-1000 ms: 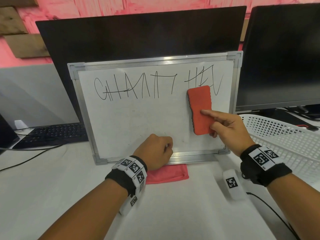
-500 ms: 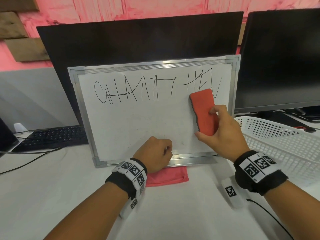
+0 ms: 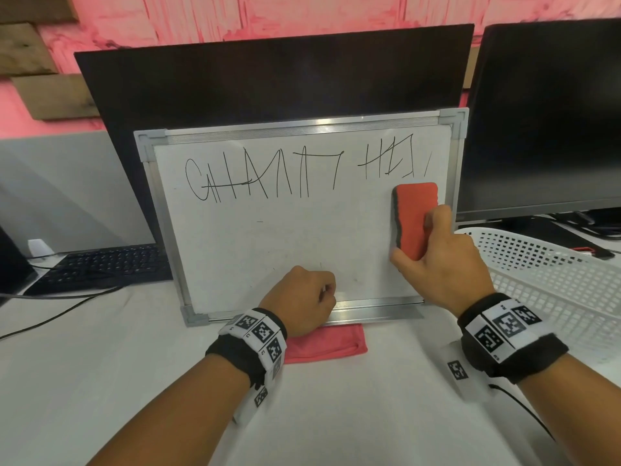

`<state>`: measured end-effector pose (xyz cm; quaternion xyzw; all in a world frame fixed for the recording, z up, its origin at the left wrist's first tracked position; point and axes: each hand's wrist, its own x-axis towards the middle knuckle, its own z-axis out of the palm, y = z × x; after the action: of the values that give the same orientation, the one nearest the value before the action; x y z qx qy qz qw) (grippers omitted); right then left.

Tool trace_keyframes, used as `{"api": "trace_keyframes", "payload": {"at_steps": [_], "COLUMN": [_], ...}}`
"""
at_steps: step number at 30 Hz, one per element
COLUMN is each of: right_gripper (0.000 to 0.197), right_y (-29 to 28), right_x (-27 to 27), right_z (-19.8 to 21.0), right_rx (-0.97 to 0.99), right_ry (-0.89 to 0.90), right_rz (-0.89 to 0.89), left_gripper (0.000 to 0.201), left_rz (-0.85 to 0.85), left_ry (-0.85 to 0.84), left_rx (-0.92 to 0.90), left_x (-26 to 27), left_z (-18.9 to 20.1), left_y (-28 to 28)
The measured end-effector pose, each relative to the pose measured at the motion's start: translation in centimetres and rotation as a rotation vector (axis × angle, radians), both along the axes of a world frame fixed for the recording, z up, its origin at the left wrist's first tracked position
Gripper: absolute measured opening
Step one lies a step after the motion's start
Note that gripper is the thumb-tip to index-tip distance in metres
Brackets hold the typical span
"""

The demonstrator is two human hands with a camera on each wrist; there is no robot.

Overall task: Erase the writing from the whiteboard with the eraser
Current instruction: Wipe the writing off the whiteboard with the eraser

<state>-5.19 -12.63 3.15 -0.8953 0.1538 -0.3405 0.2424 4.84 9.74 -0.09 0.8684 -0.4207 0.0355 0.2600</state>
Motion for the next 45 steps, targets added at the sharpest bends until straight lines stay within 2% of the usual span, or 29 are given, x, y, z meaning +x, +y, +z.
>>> {"api": "trace_keyframes", "payload": {"at_steps": [3,9,15,20,28,31,39,45], "right_gripper": [0.052,0.052,0.050,0.051,0.048,0.054,0.075,0.075], "right_y": [0.04,-0.53,-0.24,-0.46,-0.05,-0.18,0.00,-0.21], "right_x": [0.03,0.31,0.07,0.18,0.20,0.28,0.36,0.50], "right_z": [0.42,0.68,0.55,0.62,0.74,0.90,0.35,0.30], "right_rx": [-0.025,-0.027,-0.019,-0.005,0.004,-0.003,0.006,0.018], "right_ry": [0.018,-0.127,-0.044,-0.168,-0.175,-0.228,-0.183,-0.238], "right_rz": [-0.025,0.058,-0.032,0.050,0.066,0.070,0.092,0.025], "left_gripper": [0.015,0.015,0.015,0.015,0.015,0.015,0.015,0.015], "left_rz": [0.000,-0.007,-0.010,-0.010,0.001,-0.004,0.001,-0.002], "left_ry": [0.009,-0.002,-0.003,-0.008,0.010,0.003,0.003,0.007], "left_rx": [0.001,-0.004,-0.013,-0.014,-0.009,-0.016,-0.017,-0.012], "left_x": [0.02,0.04,0.07,-0.04,-0.01,-0.10,-0.16,-0.21], "left_z": [0.05,-0.02,0.01,0.05,0.07,0.09,0.21,0.32], "left_y": [-0.02,-0.08,-0.01,0.07,-0.02,-0.03,0.09,0.09]}}
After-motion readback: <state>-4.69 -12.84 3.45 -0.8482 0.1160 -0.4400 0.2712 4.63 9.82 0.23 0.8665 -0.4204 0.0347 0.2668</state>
